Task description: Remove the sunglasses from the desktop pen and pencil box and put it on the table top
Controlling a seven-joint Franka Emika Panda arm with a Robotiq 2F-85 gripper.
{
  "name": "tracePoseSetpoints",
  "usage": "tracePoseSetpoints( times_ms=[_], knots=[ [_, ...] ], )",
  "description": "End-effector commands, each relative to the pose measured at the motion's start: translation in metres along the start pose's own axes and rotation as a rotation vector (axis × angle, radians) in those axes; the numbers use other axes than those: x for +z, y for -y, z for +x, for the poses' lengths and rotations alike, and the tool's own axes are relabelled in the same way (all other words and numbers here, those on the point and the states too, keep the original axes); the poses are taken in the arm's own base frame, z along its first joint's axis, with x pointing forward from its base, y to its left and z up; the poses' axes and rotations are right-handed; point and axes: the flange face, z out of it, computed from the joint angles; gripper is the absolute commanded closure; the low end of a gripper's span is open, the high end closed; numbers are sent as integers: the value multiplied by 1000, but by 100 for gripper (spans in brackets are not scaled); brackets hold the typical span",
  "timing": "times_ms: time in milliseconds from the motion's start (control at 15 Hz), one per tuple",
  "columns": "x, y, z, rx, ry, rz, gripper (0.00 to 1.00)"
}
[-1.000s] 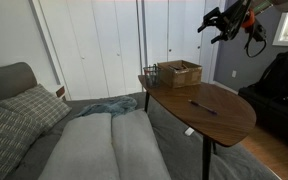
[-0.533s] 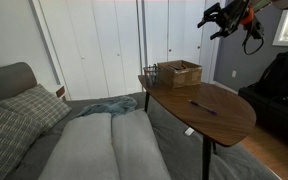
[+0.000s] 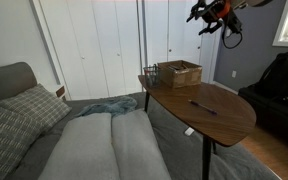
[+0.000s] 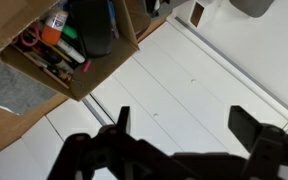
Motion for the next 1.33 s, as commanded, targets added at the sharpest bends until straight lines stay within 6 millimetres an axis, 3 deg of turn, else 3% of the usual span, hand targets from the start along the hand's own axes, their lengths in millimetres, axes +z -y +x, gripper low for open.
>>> tracePoseSetpoints(
  times_ms=[0, 200, 333, 667, 733, 800, 933, 1267],
  knots=[
    [51, 10, 36, 40, 84, -96, 0],
    [73, 11, 71, -24, 153, -237, 0],
    [84, 17, 82, -79, 246, -331, 0],
    [123, 60, 78, -232, 511, -320, 0],
    [126, 66, 77, -252, 540, -316, 0],
    [113, 55, 70, -201, 490, -309, 0],
    [120, 60, 67, -207, 503, -302, 0],
    [117, 53, 73, -196, 496, -308, 0]
  ],
)
